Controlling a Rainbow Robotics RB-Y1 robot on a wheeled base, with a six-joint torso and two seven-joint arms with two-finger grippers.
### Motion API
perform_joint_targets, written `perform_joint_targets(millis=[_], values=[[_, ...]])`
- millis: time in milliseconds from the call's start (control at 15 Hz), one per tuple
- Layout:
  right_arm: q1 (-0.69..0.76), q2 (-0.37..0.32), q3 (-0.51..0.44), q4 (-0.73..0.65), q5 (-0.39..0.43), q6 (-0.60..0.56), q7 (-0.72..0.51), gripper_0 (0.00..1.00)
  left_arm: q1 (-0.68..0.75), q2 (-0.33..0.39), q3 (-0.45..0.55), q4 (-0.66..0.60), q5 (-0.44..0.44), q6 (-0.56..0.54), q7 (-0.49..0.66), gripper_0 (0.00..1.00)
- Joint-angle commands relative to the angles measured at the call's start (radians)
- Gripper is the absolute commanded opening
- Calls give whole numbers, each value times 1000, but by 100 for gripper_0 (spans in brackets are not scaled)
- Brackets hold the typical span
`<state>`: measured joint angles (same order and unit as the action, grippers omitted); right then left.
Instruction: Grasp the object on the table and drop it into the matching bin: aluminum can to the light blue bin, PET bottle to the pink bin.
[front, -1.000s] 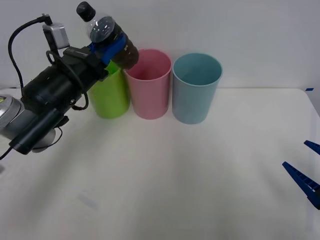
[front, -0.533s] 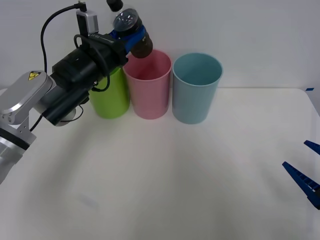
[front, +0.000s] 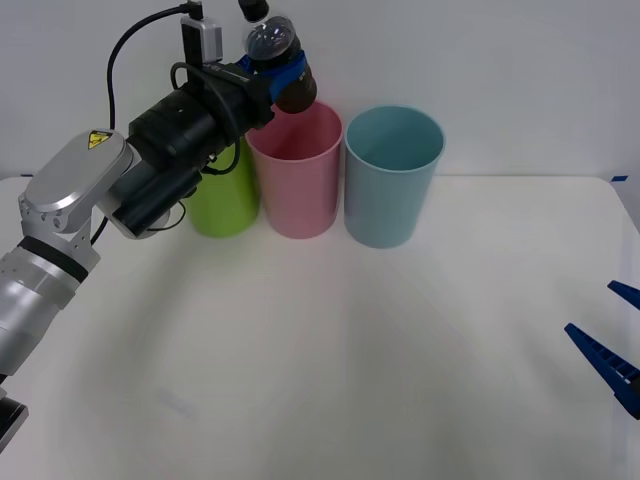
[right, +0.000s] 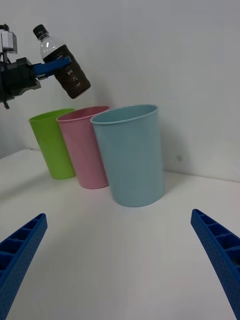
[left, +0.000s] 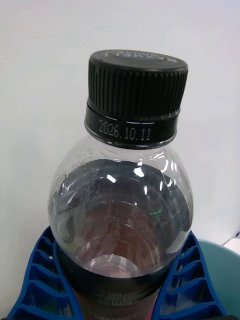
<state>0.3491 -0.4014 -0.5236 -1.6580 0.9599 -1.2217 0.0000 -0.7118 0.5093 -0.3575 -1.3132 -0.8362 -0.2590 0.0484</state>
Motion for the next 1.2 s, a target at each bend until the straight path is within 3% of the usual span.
perform_joint_targets(millis=[67,133,200,733,1200], values=[[0,0,0,0,0,0,0,100,0,-2,0,0,-7,0,4,16],[0,0,0,0,0,0,0,100,0,-5,0,0,-9,0,5,47],[0,0,0,0,0,0,0,100,-1,-5,0,0,-15,-2,4,100],[0,0,0,0,0,0,0,100,2,-6,0,-3,2,-12,7,100],[0,0,0,0,0,0,0,100,118,129,2,-130,126,-45,-1,100]])
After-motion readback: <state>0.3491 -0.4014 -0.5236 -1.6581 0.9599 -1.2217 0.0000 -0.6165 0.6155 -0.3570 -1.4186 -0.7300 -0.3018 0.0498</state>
